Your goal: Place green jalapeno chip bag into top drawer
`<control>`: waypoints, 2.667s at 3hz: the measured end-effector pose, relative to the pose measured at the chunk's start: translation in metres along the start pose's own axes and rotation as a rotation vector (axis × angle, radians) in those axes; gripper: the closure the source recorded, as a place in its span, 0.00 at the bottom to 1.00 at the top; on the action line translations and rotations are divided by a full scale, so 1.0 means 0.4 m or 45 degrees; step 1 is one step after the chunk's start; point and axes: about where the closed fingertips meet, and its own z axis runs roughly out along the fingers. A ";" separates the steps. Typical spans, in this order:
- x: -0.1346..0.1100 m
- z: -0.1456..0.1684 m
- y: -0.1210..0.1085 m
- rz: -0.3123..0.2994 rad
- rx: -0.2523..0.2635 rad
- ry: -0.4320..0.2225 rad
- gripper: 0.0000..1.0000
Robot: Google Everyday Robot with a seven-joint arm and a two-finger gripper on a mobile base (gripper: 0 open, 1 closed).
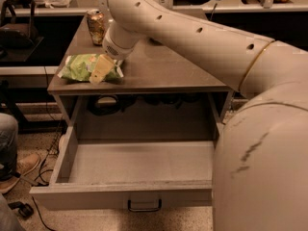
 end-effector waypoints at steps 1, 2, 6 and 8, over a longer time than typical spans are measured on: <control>0.013 0.022 -0.013 0.041 0.005 0.018 0.00; 0.043 0.046 -0.021 0.104 0.001 0.035 0.02; 0.046 -0.075 -0.014 0.173 0.003 -0.139 0.99; 0.128 -0.306 0.100 0.285 0.068 -0.166 1.00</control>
Offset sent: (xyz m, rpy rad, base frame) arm 0.0147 -0.0169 -0.0281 0.0161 0.0640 -0.1078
